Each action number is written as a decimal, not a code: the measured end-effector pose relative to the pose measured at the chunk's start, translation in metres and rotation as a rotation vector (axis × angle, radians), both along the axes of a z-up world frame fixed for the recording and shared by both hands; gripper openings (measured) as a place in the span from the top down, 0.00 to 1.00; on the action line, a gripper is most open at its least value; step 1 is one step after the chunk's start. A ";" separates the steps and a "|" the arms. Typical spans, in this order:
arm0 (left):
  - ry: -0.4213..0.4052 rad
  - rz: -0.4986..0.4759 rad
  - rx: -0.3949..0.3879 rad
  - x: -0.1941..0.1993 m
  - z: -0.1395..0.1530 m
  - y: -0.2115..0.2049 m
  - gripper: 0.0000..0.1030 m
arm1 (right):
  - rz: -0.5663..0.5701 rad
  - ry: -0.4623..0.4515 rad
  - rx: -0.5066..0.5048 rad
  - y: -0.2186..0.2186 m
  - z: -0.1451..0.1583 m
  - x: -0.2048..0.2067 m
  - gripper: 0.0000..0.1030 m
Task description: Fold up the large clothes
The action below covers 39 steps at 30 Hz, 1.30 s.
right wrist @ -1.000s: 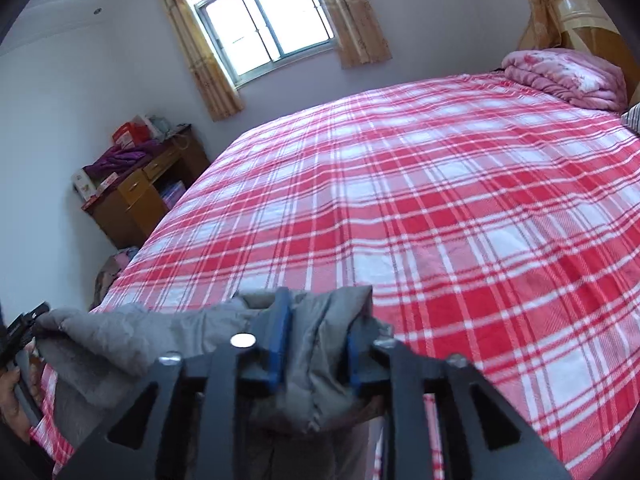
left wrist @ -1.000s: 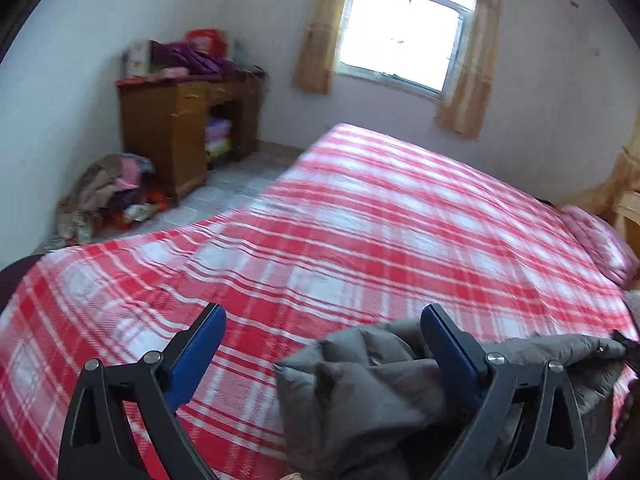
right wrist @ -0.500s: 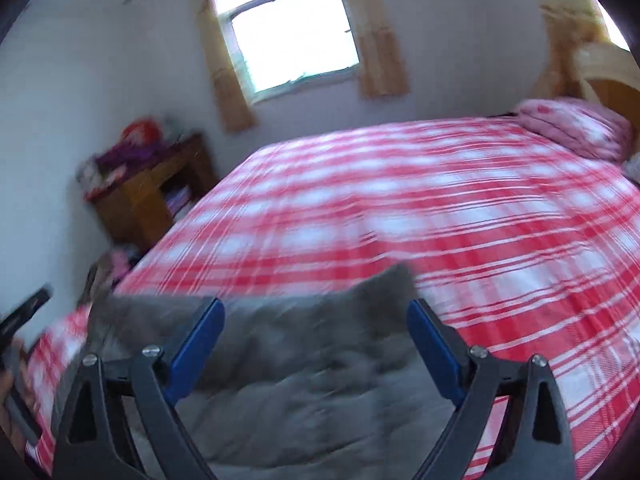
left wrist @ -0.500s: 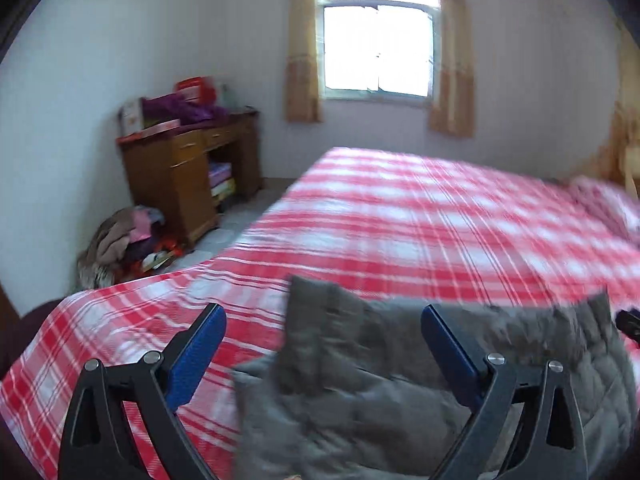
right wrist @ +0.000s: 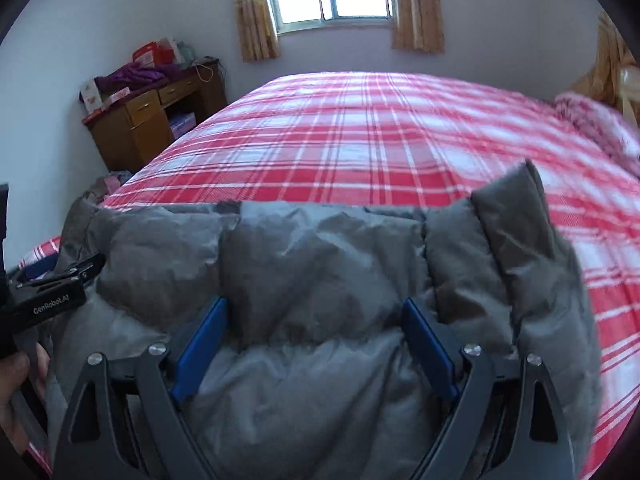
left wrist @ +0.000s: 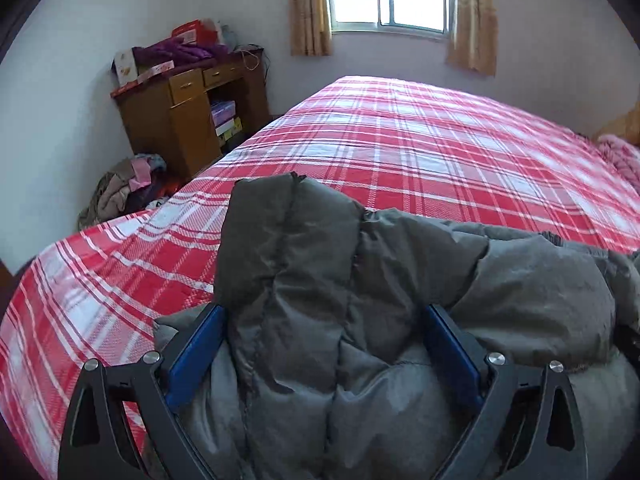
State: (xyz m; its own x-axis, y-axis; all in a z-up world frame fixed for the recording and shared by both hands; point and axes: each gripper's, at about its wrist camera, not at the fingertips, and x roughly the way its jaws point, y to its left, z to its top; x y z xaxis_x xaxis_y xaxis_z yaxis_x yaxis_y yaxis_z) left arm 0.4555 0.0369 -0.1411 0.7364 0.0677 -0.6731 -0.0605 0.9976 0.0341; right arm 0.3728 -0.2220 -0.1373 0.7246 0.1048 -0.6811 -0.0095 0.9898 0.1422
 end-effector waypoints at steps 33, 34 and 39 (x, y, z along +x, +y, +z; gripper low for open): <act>0.093 0.016 -0.009 0.025 -0.031 -0.006 0.01 | -0.028 0.104 -0.030 0.007 -0.036 0.026 0.06; 0.093 0.016 -0.008 0.024 -0.032 -0.005 0.01 | -0.029 0.109 -0.036 0.008 -0.037 0.027 0.05; 0.093 0.017 -0.006 0.024 -0.032 -0.005 0.01 | -0.031 0.131 -0.065 0.011 -0.040 0.031 0.04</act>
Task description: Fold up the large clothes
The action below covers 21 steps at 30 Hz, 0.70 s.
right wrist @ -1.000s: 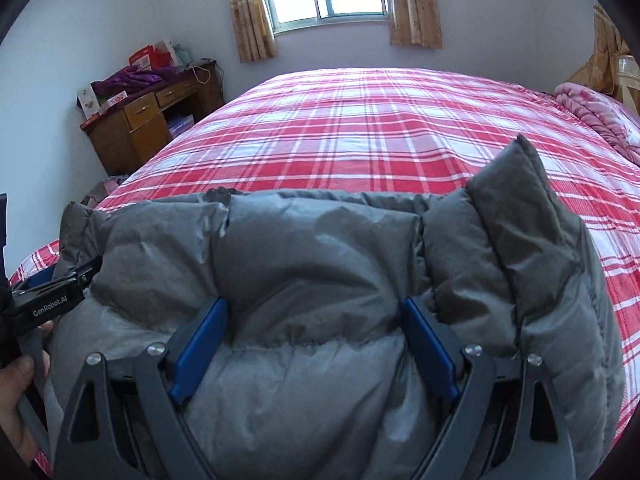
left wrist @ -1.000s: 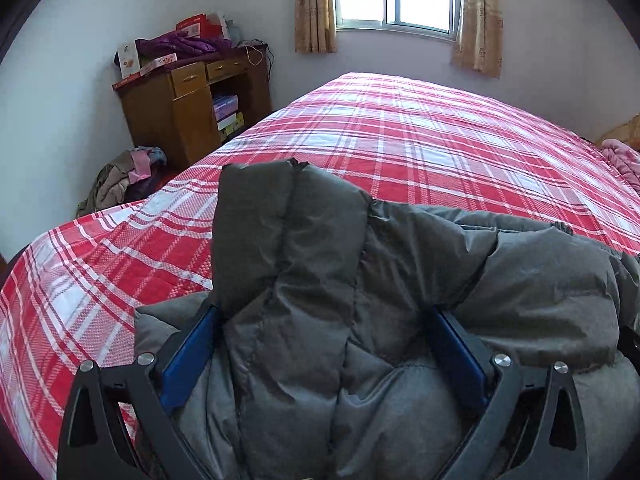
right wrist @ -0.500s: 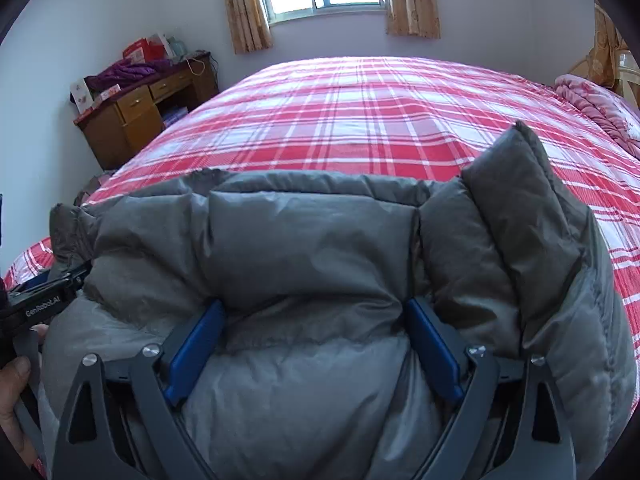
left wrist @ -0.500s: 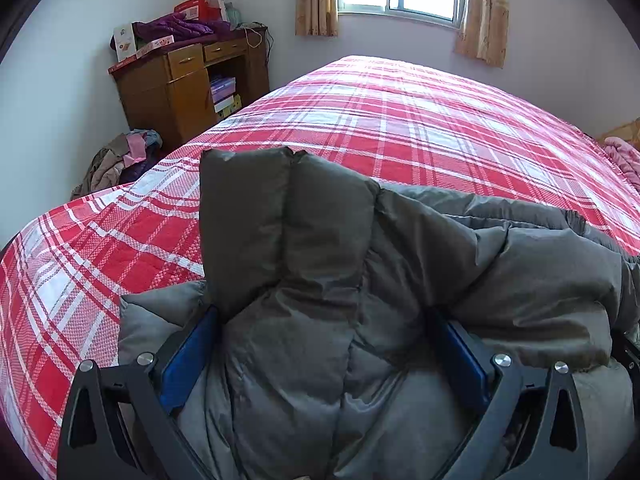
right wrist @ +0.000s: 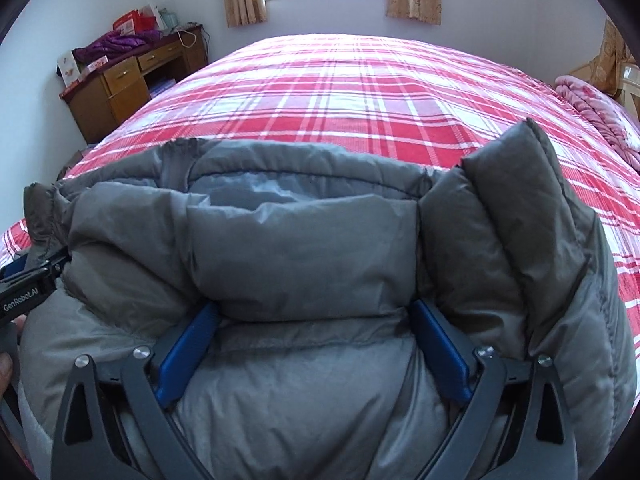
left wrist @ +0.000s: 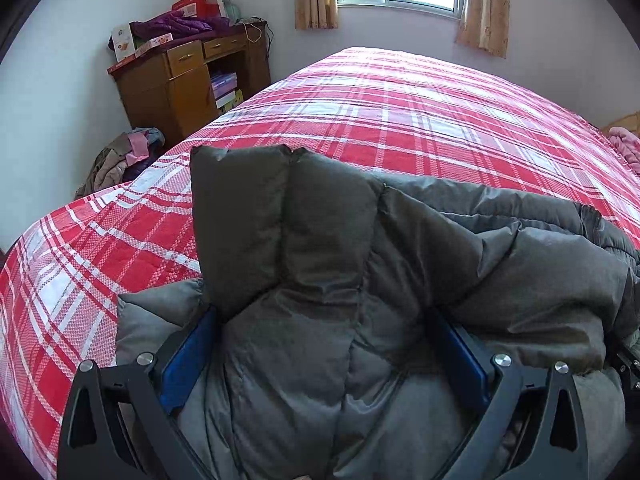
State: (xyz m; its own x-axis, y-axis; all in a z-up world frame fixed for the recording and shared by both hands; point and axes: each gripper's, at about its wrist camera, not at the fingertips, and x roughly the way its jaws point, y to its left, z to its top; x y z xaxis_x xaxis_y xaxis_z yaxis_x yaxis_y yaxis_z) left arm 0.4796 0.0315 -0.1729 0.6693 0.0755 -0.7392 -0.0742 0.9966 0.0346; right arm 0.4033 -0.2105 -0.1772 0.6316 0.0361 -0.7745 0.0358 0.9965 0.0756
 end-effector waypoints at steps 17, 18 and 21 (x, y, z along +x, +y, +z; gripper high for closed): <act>0.019 -0.003 0.036 0.002 0.000 -0.004 0.01 | 0.005 0.040 -0.072 0.009 0.000 0.006 0.01; 0.033 -0.009 0.039 0.003 0.002 -0.004 0.01 | 0.005 0.042 -0.079 0.010 0.001 0.006 0.02; 0.064 -0.029 0.045 -0.012 0.024 -0.004 0.01 | 0.003 0.044 -0.061 0.007 0.014 -0.004 0.09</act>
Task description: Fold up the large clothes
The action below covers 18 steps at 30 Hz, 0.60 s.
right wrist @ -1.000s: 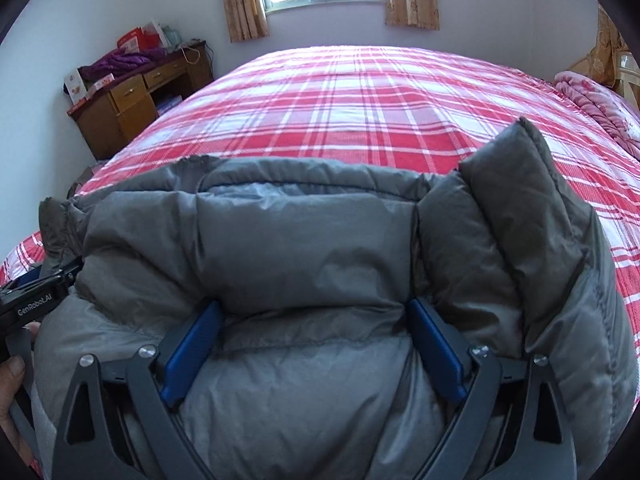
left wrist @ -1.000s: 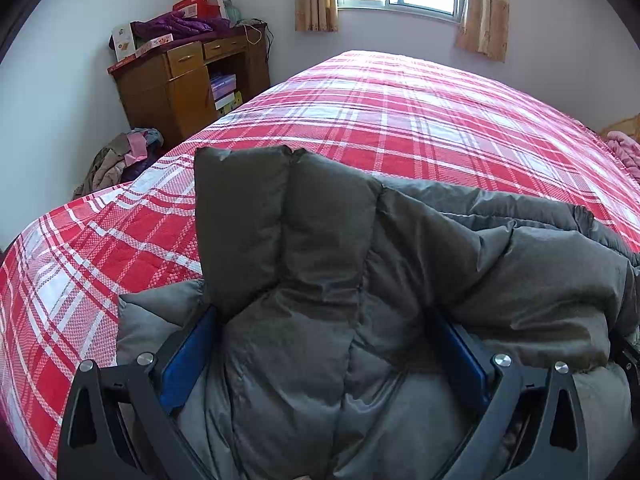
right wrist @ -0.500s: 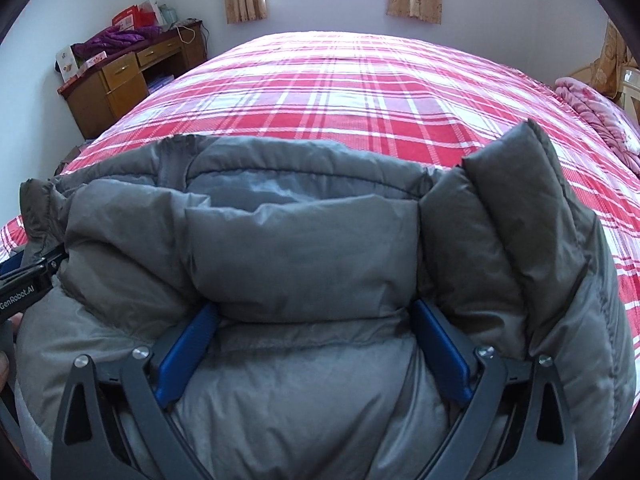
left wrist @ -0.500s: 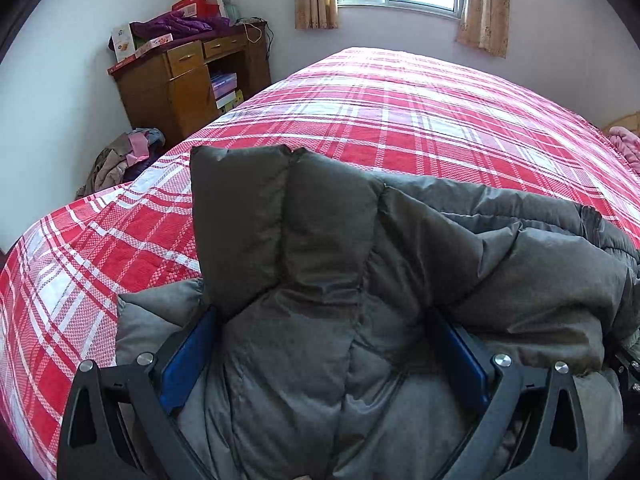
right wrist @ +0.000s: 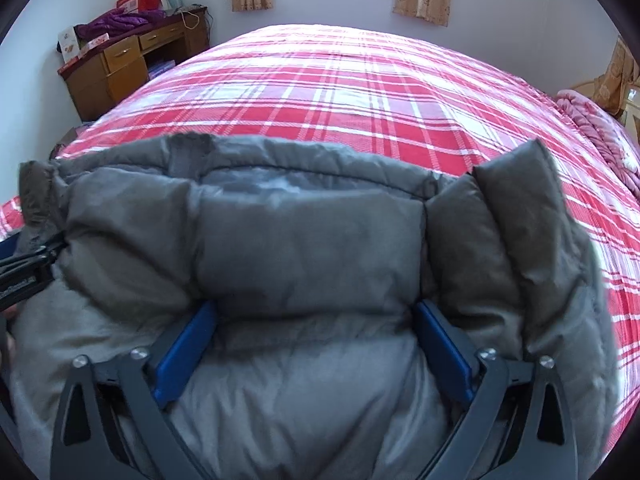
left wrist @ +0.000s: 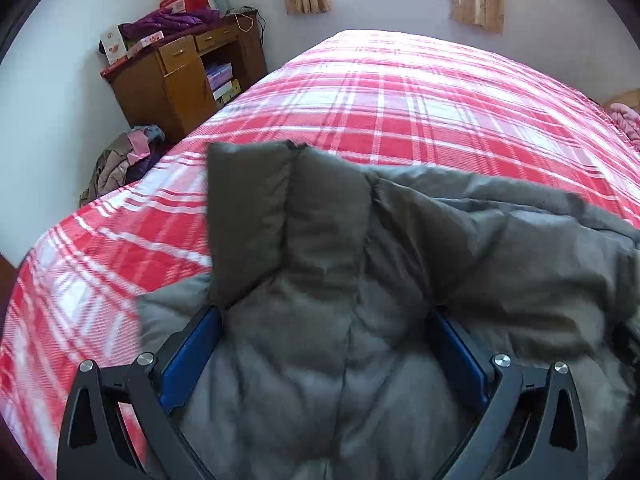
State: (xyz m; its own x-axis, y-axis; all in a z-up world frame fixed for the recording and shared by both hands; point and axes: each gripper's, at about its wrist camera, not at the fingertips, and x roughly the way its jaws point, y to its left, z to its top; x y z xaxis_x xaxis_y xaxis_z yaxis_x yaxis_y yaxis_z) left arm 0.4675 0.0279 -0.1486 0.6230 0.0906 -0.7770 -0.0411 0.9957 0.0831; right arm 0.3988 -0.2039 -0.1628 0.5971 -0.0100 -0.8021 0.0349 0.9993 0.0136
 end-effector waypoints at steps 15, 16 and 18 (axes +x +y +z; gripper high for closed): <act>-0.130 -0.042 -0.048 -0.102 -0.013 -0.001 0.01 | 0.103 -0.103 -0.125 0.061 -0.002 -0.097 0.05; -0.130 -0.045 -0.041 -0.104 -0.013 -0.001 0.01 | 0.103 -0.102 -0.135 0.061 -0.006 -0.095 0.04; -0.129 -0.046 -0.028 -0.110 -0.011 -0.001 0.01 | 0.110 -0.100 -0.158 0.062 -0.012 -0.092 0.03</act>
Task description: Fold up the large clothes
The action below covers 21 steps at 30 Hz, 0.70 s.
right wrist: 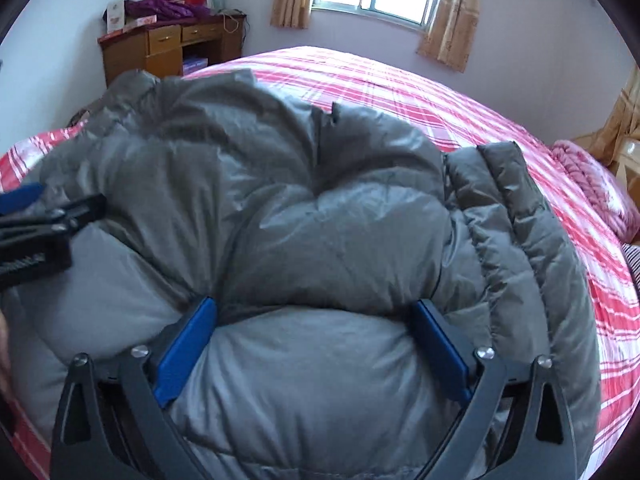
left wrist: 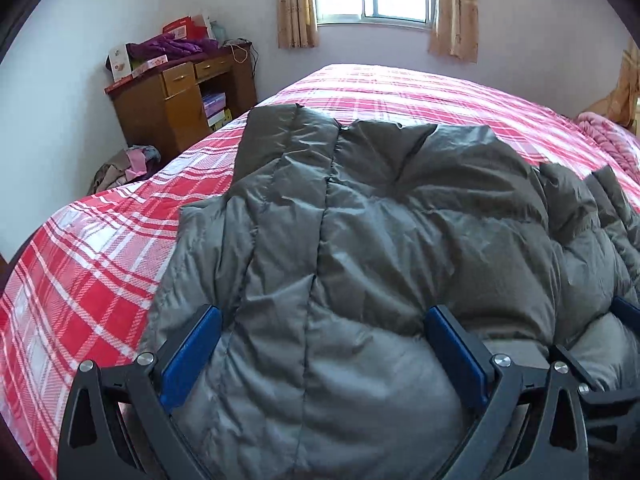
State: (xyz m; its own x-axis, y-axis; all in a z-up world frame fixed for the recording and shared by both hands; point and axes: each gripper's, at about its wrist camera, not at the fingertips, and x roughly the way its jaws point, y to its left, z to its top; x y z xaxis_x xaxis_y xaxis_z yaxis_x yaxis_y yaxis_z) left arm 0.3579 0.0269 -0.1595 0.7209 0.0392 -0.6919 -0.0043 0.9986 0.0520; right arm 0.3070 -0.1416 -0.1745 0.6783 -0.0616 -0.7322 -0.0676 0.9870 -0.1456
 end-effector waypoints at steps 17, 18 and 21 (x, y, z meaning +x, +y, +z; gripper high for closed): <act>0.069 0.163 -0.285 -0.082 -0.016 0.068 0.01 | 0.008 -0.072 -0.005 -0.010 0.009 -0.080 0.00; 0.075 0.163 -0.293 -0.080 -0.020 0.066 0.01 | 0.007 -0.071 -0.012 -0.010 0.004 -0.079 0.00; 0.040 0.149 -0.319 -0.082 -0.023 0.065 0.01 | -0.001 -0.069 -0.001 -0.014 -0.005 -0.076 0.00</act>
State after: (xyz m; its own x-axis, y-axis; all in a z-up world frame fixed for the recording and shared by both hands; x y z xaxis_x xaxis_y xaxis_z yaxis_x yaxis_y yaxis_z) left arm 0.2764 0.0916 -0.1829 0.6953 -0.0810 -0.7141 -0.1556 0.9531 -0.2597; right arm 0.2306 -0.1560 -0.1796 0.7270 -0.0625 -0.6838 -0.0567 0.9870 -0.1505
